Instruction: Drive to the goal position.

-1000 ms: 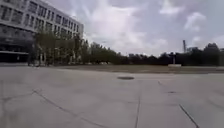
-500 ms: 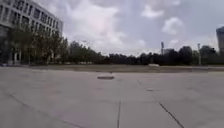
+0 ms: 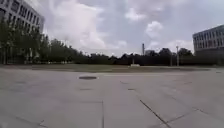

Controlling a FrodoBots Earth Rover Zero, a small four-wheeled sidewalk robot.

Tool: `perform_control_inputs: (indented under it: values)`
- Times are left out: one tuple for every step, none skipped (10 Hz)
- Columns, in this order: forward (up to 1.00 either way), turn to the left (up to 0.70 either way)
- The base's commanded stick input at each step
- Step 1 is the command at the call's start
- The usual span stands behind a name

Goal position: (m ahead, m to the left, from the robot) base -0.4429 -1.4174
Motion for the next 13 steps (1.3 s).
perform_control_inputs:
  values:
    - [0.0,-0.5]
    - [0.0,-0.5]
    - [0.0,-0.5]
    - [0.0,-0.5]
    - [0.0,-0.5]
    - [0.0,-0.5]
    - [0.0,-0.5]
    - [0.0,-0.5]
    - [0.0,-0.5]
    - [0.0,-0.5]
    - [0.0,-0.5]
    - [0.0,-0.5]
    - [0.0,-0.27]
